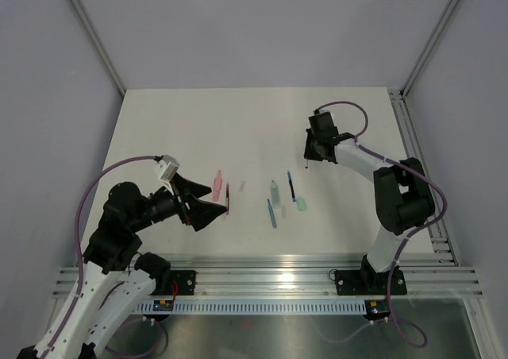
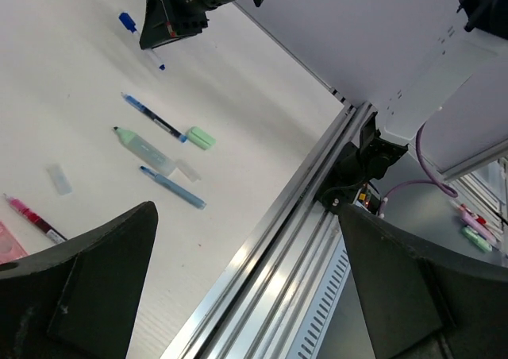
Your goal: Insert the pens into the pen caps
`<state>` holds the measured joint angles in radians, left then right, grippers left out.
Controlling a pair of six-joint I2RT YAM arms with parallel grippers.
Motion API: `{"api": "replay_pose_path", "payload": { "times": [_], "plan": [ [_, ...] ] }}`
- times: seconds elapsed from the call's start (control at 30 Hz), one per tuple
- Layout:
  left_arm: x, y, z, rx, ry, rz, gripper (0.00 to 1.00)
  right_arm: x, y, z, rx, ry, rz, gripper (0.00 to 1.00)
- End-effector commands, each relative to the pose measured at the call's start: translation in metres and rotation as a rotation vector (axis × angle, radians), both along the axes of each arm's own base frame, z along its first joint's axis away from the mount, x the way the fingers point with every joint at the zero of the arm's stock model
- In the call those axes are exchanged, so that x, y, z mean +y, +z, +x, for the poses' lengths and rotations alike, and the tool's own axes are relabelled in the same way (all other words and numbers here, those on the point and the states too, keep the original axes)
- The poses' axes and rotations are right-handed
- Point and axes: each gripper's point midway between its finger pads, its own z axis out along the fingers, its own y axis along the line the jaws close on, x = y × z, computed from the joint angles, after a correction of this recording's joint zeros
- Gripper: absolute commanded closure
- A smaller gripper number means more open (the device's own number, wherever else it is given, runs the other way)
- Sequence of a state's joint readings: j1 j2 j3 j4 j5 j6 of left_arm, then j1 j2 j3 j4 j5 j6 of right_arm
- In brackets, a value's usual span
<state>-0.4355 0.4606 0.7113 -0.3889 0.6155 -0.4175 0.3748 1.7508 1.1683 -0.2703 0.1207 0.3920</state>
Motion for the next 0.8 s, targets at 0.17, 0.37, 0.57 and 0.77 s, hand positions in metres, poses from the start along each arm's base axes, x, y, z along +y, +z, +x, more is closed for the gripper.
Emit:
{"api": "replay_pose_path", "payload": {
  "times": [0.17,0.37,0.57,0.77],
  "plan": [
    [0.011,-0.006,0.008,-0.048,0.079,0.068,0.01,-0.005,-0.026,0.030,0.087,0.069,-0.082,1.00],
    [0.010,-0.007,0.008,-0.043,0.078,0.068,0.01,-0.006,-0.048,0.030,0.144,0.079,-0.111,0.96],
    [0.011,-0.008,0.011,-0.036,0.090,0.074,0.01,-0.007,-0.052,0.026,0.168,0.061,-0.102,0.75],
    [0.011,-0.012,0.014,-0.023,0.098,0.083,0.01,-0.009,-0.046,0.026,0.163,0.044,-0.106,0.64]
  ]
}}
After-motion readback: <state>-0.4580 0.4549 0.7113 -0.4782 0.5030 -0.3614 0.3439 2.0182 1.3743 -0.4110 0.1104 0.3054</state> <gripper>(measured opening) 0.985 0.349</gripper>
